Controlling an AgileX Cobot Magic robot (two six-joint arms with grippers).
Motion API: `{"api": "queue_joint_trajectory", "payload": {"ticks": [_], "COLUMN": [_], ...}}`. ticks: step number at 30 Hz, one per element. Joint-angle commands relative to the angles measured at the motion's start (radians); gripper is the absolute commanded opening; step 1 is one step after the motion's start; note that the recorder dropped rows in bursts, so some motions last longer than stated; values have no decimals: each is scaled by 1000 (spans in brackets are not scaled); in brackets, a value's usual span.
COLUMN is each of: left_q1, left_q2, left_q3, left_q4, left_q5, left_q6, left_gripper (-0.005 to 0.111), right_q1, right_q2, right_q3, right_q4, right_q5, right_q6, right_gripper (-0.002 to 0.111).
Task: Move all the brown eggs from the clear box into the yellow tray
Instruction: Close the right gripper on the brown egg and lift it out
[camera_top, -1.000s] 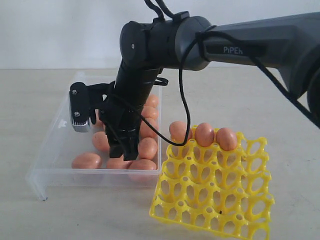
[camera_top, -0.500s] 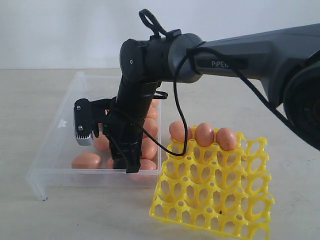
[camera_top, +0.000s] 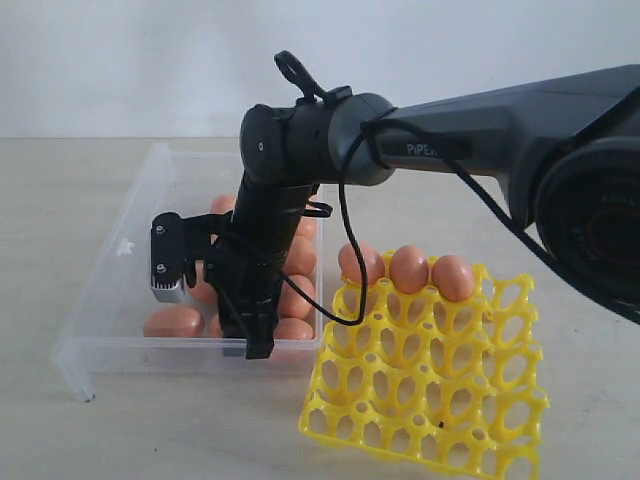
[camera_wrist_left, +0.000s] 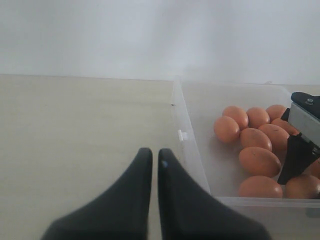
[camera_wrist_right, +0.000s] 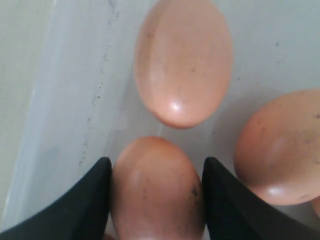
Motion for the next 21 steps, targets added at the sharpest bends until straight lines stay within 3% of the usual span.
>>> {"api": "queue_joint_trajectory", "payload": {"ticks": [1, 8, 14, 19, 21], "left_q1": [3, 3, 3, 3, 3], "left_q2": [-2, -2, -2, -2, -2], "left_q3": [3, 3, 3, 3, 3], "left_q4": [-3, -3, -3, -3, -3], "left_q5": [-6, -6, -6, -6, -6], "left_q6": [2, 2, 2, 2, 2], "left_gripper": [4, 4, 4, 4, 4], "right_q1": [-8, -8, -8, -15, -64], "right_q2": [-1, -44, -211, -396, -430], "right_q3": [-4, -4, -6, -6, -6], "right_q4": [-1, -1, -17, -131, -106], "right_q5": [-7, -3, 21, 112, 128], "right_q6": [64, 113, 150, 392, 508], "right_gripper": [0, 0, 0, 0, 0]}}
